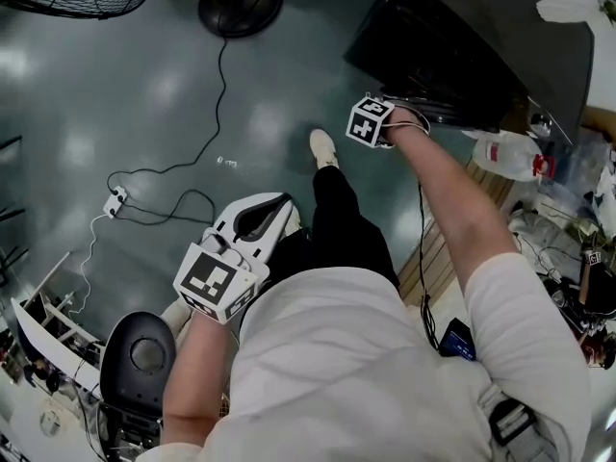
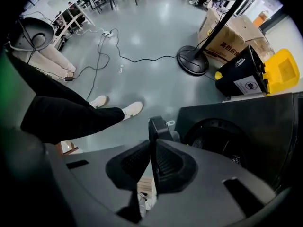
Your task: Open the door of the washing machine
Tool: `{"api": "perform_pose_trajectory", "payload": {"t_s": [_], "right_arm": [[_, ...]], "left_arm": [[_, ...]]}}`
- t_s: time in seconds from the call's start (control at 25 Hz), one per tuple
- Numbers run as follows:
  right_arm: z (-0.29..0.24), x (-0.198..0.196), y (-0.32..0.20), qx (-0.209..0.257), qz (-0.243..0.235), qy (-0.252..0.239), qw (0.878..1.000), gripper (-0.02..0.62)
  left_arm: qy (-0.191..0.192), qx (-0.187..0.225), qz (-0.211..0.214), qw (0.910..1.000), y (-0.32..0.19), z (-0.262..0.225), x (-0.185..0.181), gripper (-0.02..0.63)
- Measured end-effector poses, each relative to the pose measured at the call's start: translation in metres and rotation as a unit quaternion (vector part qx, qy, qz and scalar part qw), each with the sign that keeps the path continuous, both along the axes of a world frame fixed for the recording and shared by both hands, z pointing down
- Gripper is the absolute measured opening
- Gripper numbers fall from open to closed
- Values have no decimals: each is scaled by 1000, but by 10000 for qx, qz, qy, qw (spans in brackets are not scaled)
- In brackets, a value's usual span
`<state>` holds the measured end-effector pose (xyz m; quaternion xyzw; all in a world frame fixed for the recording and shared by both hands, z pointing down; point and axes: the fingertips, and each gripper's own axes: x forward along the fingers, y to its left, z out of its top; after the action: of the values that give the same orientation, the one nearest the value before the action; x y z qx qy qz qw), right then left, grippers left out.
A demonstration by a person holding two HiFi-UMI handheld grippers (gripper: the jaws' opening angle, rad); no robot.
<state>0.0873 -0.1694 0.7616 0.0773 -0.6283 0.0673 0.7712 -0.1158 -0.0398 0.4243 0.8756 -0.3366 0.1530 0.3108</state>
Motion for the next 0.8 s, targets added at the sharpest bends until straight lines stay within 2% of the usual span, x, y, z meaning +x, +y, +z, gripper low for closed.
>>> {"api": "perform_pose_trajectory", "payload": {"t_s": [0.36,0.8], "right_arm": [[-2,2,59,126,-68,180,9997,49],[-2,20,126,328,498,224,9980,54]], "left_arm": [[60,98,193,9997,33,-2,-26,17],[143,161,869,9960,82,9,-23,17]]}}
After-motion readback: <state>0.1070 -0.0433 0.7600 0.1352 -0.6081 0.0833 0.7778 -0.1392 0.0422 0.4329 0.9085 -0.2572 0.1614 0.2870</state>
